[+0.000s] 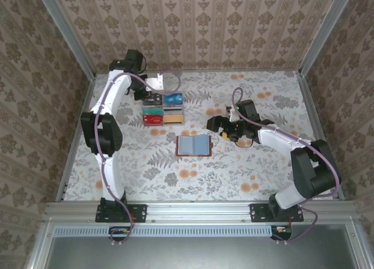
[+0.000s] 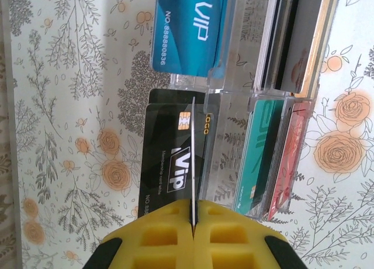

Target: Take the credit cards out of the card holder

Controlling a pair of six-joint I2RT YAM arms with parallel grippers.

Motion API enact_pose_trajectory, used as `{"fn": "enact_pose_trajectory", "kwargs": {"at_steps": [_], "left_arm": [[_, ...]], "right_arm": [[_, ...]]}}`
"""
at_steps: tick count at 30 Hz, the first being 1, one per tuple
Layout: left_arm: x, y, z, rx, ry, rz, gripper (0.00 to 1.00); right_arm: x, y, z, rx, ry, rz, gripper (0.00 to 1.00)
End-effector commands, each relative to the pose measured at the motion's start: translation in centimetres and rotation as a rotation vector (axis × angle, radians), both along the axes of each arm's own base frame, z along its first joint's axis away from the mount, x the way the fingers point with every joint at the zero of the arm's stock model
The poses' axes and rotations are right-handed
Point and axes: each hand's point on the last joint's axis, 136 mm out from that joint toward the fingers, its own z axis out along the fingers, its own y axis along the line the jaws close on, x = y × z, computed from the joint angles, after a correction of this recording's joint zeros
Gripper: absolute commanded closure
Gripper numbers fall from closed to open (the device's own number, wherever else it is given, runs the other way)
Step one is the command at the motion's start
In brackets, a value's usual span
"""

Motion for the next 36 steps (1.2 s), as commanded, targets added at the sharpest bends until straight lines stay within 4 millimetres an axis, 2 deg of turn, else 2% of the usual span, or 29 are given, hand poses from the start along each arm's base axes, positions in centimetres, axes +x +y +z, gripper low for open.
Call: {"fn": "enact_pose_trajectory", "kwargs": {"at_steps": [1,12,20,24,31,36], "left_arm": [[-0.5,0.3,-0.9,0.056,0.039,-0.064,1.0],[0.2,0.3,-1.3,0.1,0.06,-0.124,1.0],[0.6,0.7,-1.8,0.134,0.06,-0.108,1.0],[0.7,0.0,-1.7,0.103,0.053,-0.108,1.0],[0.8,0.4,-3.0,0.135,0.073,-0.105,1.0],[0.9,0.1,-3.2,0.121,0.071,-0.105,0.9]], "right_arm": [[0.5,0.1,0.8,-0.007,-0.004,-0.016,0.0],[-0.4,0.6,2.7,-0.045,-0.078,0.032,0.0],[-0.4,0.6,2.4,-0.044,-0.067,0.031,0.0],[-0.3,0.7,2.3,-0.046,-0.058,0.031,0.0],[-0.6,0.6,2.2,-0.05,-0.053,0.025,0.0],[-0.5,0.6,2.1,-0.05,-0.048,0.025,0.0]]}}
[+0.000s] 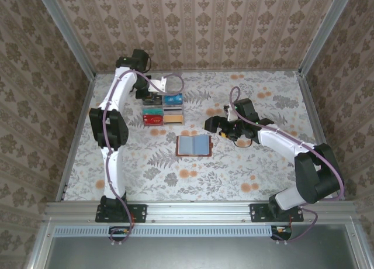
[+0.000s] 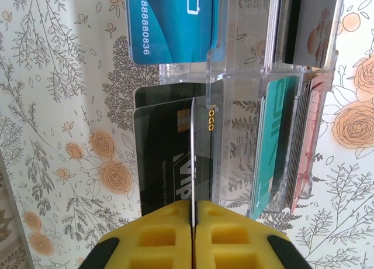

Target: Take the credit cards out of the card holder

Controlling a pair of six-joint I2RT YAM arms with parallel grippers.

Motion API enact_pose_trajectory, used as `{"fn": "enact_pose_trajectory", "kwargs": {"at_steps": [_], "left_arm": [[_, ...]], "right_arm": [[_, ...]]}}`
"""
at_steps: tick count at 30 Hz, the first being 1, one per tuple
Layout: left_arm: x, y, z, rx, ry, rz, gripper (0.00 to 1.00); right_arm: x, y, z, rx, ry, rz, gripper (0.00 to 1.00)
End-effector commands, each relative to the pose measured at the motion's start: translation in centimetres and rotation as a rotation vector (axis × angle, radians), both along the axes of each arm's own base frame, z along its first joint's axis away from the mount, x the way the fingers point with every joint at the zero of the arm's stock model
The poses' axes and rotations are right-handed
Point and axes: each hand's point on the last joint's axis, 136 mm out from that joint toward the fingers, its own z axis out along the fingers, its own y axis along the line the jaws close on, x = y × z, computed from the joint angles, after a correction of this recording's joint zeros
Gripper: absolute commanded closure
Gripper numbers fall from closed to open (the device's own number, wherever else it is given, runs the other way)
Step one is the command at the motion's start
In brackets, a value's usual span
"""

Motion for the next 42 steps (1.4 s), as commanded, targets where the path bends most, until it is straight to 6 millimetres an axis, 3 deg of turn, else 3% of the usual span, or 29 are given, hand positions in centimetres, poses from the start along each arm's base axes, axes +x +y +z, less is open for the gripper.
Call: {"fn": "enact_pose_trajectory", "kwargs": {"at_steps": [1,5,13,21,27,30,34,39,42], "left_arm": [[-0.3,-0.2,-1.1,0.003,0.03,-0.014,0.86],[0.6,-0.3,-0.6,-0.014,-0.009,0.023,0.75],[0.8,-0.1,0.2,-0.016,-0.03,0.045,0.74],[1.9,-1.2,6.6,-0.21,-0.238,0.165,0.7],[1.9,-1.1,11.8,-0.475,-0.38,0.432,0.59],[1.3,-0.3,13.0,-0.574,-0.406,0.584,0.51],[-1.2,-0.3,13.3,-0.699,-0.365,0.704,0.39],[-4.3,0.2,12.9,-0.857,-0.318,0.852,0.29],[-6.7,0.2,11.2,-0.909,-0.241,0.922,0.28]], "right_arm": [[0.2,0.1,0.9,-0.006,-0.019,0.001,0.0],[0.3,0.2,0.9,-0.003,-0.019,0.001,0.0],[0.3,0.1,0.9,-0.007,-0.021,0.001,0.0],[0.2,-0.2,0.4,-0.064,-0.024,0.002,0.0],[-0.5,0.6,-0.7,-0.205,-0.034,0.046,0.01],[-1.0,1.7,-1.3,-0.282,-0.044,0.09,0.02],[-1.6,3.2,-2.4,-0.378,-0.052,0.144,0.04],[-1.9,4.4,-4.1,-0.452,-0.034,0.171,0.05],[-1.8,4.4,-5.3,-0.469,-0.005,0.155,0.05]]}}
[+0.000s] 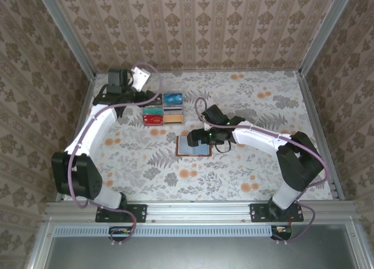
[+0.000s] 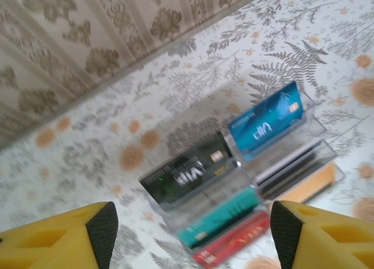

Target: Take the credit cards out of the card holder

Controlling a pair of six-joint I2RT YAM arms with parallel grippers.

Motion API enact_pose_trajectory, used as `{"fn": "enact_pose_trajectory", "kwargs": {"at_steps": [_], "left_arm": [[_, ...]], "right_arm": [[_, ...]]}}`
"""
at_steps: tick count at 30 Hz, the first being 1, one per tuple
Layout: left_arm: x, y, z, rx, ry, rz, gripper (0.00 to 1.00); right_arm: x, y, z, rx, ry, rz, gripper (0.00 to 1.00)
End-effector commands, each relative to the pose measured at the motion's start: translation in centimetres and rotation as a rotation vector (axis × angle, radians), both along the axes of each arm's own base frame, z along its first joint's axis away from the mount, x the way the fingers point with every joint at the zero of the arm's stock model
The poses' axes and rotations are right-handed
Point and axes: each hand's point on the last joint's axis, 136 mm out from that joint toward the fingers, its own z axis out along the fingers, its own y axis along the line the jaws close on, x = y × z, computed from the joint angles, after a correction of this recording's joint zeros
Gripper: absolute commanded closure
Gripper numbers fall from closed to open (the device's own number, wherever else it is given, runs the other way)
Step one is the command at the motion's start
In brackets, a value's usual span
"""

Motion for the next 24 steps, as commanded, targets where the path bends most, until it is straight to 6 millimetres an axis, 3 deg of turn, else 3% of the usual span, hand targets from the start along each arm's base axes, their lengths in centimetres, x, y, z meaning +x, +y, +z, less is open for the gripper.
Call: {"fn": "enact_pose_trajectory", "kwargs": {"at_steps": [1,5,7,12,17,20,21,24], "left_arm": [[-2.0,-0.9,0.7,-0.211,0.016,0.059,0.28],[-4.9,-0.7,-3.5,-0.305,0.084,0.13,0.27],[-5.9,0.5,-5.4,-0.337,0.111,0.224,0.23],[-7.4,4.6,-8.2,-0.304,0.083,0.443,0.13],[-8.0,8.9,-8.0,-0.26,-0.003,0.61,0.03],[-8.4,12.1,-7.6,-0.236,-0.064,0.728,0.0],[-8.6,13.3,-7.5,-0.238,-0.084,0.772,0.0],[-9.0,16.1,-7.4,-0.255,-0.133,0.866,0.0]], "right_arm": [[0.5,-1.0,-1.3,-0.078,0.013,-0.038,0.05],[0.9,-1.1,-2.4,-0.092,0.021,-0.068,0.04],[1.2,-1.4,-2.4,-0.104,0.006,-0.091,0.03],[3.3,-3.9,0.4,-0.16,-0.149,-0.184,0.0],[5.5,-9.7,5.6,-0.226,-0.359,-0.352,0.0],[6.4,-14.9,8.3,-0.33,-0.498,-0.479,0.0],[6.4,-16.9,10.0,-0.354,-0.563,-0.532,0.0],[6.3,-22.1,11.5,-0.434,-0.66,-0.654,0.0]]}}
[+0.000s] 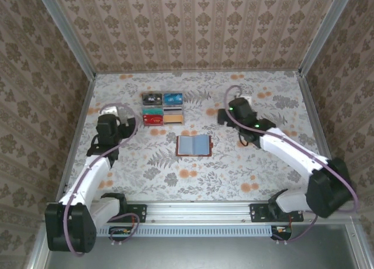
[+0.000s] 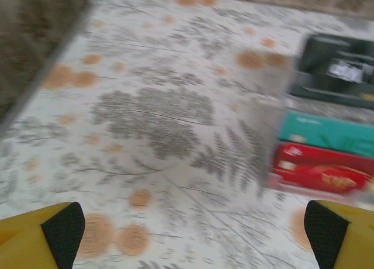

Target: Take the credit cards out of the card holder

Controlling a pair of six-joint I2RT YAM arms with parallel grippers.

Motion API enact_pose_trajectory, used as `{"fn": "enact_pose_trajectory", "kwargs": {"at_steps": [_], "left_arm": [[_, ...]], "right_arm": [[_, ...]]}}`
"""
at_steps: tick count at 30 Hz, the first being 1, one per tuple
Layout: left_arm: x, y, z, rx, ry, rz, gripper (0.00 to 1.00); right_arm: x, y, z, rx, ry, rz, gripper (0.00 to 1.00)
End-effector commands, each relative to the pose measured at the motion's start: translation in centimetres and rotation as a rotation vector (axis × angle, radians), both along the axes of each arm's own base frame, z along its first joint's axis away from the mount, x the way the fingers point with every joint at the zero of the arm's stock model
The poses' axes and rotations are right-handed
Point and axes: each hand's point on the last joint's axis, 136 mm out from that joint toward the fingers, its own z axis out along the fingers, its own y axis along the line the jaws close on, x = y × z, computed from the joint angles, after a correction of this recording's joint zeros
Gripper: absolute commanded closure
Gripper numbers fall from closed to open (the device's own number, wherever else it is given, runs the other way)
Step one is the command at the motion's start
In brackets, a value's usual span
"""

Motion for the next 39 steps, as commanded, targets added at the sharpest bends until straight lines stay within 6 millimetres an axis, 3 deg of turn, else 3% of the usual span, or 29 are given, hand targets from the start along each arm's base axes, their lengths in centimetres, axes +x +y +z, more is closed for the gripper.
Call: {"fn": "enact_pose_trajectory", "kwargs": {"at_steps": [1,5,9,12,18,22,26,32,39], "left_arm": [[-0.3,3.8,0.4,0.01,-0.07,0.161,0.0],[0.0,5.1,-0.4,0.049,-0.094,0.175,0.0],[0.9,5.3,-1.8,0.108,-0.074,0.156,0.0],[1.9,4.8,-3.0,0.129,-0.056,0.107,0.0],[3.8,3.0,-3.6,0.134,-0.133,-0.006,0.0],[4.9,1.7,-3.3,0.155,-0.209,-0.085,0.0],[5.4,1.2,-4.3,0.158,-0.211,-0.106,0.0],[5.5,0.5,-6.1,0.173,-0.244,-0.138,0.0],[5.6,0.7,-6.2,0.204,-0.227,-0.105,0.0]], "right_arm": [[-0.1,-7.0,1.6,-0.176,-0.119,-0.196,0.0],[-0.5,-11.3,1.3,-0.2,-0.146,-0.288,0.01],[-0.7,-14.2,-0.6,-0.316,-0.158,-0.353,0.0],[-0.5,-15.7,-3.3,-0.339,-0.107,-0.397,0.0],[0.8,-14.9,-6.5,-0.353,-0.126,-0.322,0.0],[1.7,-13.8,-5.5,-0.346,-0.235,-0.239,0.0],[1.9,-12.4,-6.2,-0.232,-0.301,-0.092,0.0],[2.0,-11.7,-7.2,-0.191,-0.318,-0.021,0.0],[2.2,-11.4,-8.3,-0.191,-0.318,-0.001,0.0]]}}
